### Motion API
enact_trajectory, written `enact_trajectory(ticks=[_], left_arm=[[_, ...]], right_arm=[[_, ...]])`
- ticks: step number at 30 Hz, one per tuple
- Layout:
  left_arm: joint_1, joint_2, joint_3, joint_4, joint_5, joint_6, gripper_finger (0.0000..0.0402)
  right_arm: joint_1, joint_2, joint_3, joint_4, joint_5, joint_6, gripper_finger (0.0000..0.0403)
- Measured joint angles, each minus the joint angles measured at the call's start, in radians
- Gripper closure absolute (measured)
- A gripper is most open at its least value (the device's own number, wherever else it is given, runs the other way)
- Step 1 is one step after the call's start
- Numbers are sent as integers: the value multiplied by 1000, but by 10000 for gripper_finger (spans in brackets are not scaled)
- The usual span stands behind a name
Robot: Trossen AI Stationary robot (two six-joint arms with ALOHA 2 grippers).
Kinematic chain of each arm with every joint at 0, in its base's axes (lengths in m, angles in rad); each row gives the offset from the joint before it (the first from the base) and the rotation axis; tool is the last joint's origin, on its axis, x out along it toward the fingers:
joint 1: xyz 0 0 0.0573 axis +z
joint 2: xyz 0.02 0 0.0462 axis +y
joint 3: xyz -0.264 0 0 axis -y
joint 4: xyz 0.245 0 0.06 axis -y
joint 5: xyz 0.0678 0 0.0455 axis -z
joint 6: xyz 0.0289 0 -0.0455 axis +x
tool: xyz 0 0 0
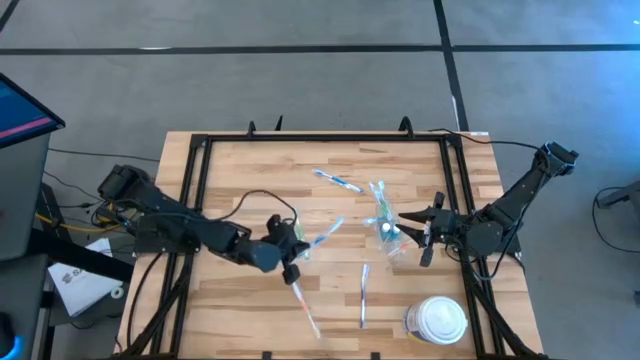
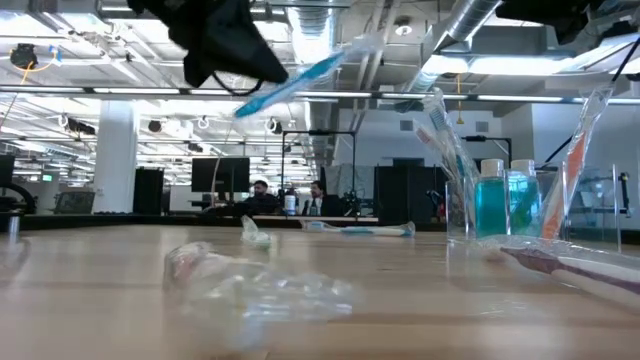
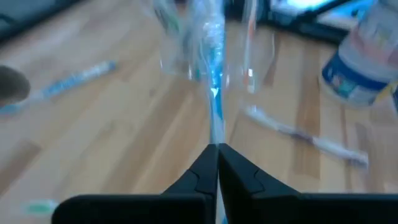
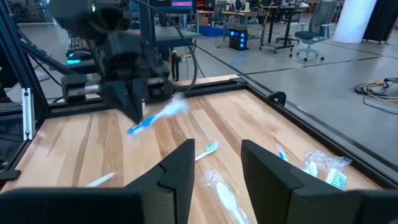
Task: Pick & Place toothbrushing station
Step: Put the bottom blue toothbrush into the transparent organizer
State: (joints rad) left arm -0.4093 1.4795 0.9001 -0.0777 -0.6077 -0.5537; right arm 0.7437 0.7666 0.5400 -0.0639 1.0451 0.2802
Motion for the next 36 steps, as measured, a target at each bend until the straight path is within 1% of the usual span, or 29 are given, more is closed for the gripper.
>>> enact_trajectory(ticks=[3,6,11,14,16,20,23,25,29,33,36], left_arm=[[14,-17,0,56,-14,76,399],[23,-17,0,157,-14,157,399],[38,-16,0,258,-10,236,400],[46,-16,0,340,29,288,400],[53,-12,0,399,65,319,401],[69,25,1,507,113,373,401],[84,64,1,581,147,399,401],[94,95,1,641,169,414,401],[114,137,1,744,206,444,401],[131,162,1,815,244,452,401],[138,174,1,833,258,460,401]], right_arm=[[-1,0,0,6,0,0,280],[-1,0,0,28,0,-2,280],[-1,23,0,63,0,-8,280],[-3,56,0,135,0,-74,280],[-11,86,0,214,0,-132,280],[-36,140,0,347,0,-239,280],[-58,174,0,408,-5,-280,280],[-78,186,0,438,-44,-285,280],[-123,198,0,480,-176,-288,280],[-178,210,1,503,-255,-259,280],[-226,240,1,535,-330,-254,280]])
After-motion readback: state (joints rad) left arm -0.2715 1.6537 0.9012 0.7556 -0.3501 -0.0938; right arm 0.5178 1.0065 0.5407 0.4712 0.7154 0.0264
